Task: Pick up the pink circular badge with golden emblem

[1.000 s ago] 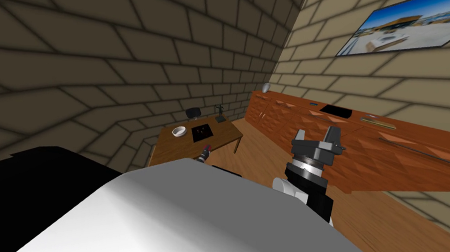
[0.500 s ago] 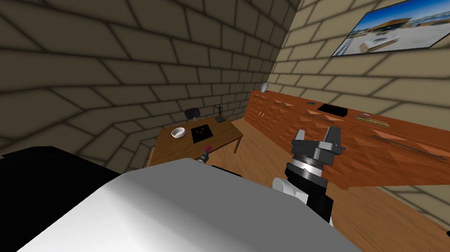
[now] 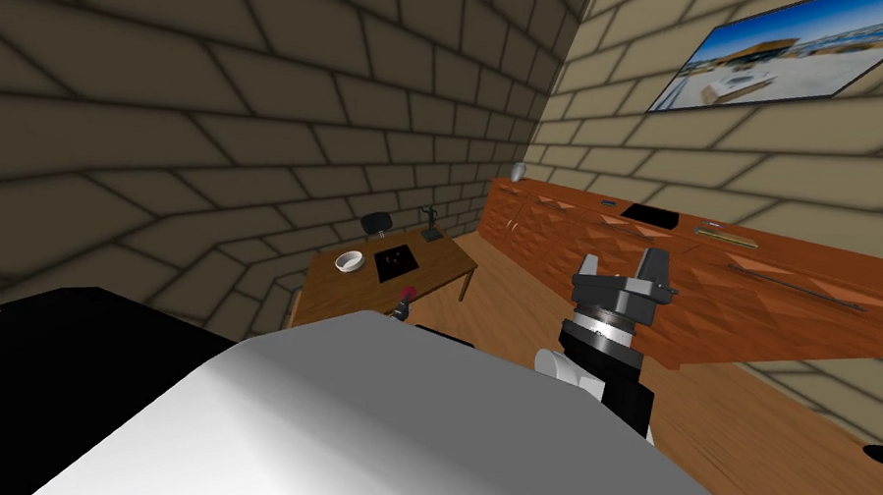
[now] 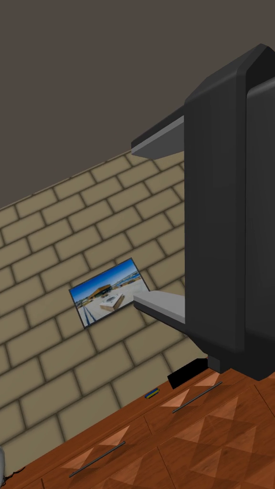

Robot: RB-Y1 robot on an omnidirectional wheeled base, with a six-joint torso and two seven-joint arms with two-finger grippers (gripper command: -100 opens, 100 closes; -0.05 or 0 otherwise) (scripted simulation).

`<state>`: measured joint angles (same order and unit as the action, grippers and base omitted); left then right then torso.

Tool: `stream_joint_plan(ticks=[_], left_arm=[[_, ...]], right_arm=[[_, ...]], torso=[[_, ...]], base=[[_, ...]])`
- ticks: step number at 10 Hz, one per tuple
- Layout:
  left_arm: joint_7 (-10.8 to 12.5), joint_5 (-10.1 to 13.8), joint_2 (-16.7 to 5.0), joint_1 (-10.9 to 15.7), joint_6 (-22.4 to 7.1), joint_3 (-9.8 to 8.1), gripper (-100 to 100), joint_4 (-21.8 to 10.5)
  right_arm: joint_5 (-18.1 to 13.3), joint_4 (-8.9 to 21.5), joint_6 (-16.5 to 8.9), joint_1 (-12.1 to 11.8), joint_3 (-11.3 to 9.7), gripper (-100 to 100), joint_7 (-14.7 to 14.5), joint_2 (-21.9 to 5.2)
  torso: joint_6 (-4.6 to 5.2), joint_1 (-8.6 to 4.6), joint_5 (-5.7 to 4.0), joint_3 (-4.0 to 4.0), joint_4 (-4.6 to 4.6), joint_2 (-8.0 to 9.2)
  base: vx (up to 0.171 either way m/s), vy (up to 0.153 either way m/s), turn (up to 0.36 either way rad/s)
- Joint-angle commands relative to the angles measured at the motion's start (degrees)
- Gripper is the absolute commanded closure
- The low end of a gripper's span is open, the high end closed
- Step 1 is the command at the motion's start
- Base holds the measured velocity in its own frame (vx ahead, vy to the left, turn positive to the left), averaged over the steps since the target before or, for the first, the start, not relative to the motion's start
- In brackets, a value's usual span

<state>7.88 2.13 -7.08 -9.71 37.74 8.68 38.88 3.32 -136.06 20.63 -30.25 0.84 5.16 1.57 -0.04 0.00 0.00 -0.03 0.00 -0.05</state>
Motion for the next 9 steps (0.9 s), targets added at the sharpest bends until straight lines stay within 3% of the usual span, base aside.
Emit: stream_joint_plan(ticks=[1, 2, 4, 5, 6, 9], left_arm=[[0.0, 0.0, 0.0, 0.0, 0.0, 0.00, 0, 0.0], [-0.5, -0.1, 0.5, -0.7, 1.7, -0.01, -100, -1.1], [-1.2, -0.1, 1.2, -1.5, 3.8, -0.01, -100, -2.5], [-0.9, -0.1, 0.9, -1.4, 2.8, 0.01, -100, -1.5], [-1.0, -0.1, 1.0, -1.5, 2.9, 0.03, 100, -1.4], [-1.0, -0.1, 1.0, -1.5, 2.9, 0.02, 100, -1.4]], right_arm=[[0.0, 0.0, 0.0, 0.0, 0.0, 0, 0.0, 0.0], [0.0, 0.0, 0.0, 0.0, 0.0, 0, 0.0, 0.0], [0.0, 0.0, 0.0, 0.0, 0.0, 0, 0.0, 0.0], [0.0, 0.0, 0.0, 0.0, 0.0, 0, 0.0, 0.0], [0.0, 0.0, 0.0, 0.0, 0.0, 0, 0.0, 0.0], [0.0, 0.0, 0.0, 0.0, 0.0, 0, 0.0, 0.0]], torso=[[0.00, 0.00, 0.00, 0.00, 0.00, 0.00], [0.00, -0.03, -0.01, 0.00, 0.00, 0.00], [0.00, 0.01, 0.00, -0.23, -0.08, -0.41], [-0.01, 0.04, 0.01, -0.29, -0.10, -0.51], [0.00, 0.01, 0.00, -0.19, -0.08, -0.32], [0.01, -0.05, -0.01, -0.02, -0.02, -0.03]], base=[[0.000, 0.000, 0.000], [0.078, 0.010, -0.008], [0.139, 0.020, -0.006], [0.066, 0.013, -0.001], [0.011, 0.002, 0.000], [0.000, 0.000, 0.000]])
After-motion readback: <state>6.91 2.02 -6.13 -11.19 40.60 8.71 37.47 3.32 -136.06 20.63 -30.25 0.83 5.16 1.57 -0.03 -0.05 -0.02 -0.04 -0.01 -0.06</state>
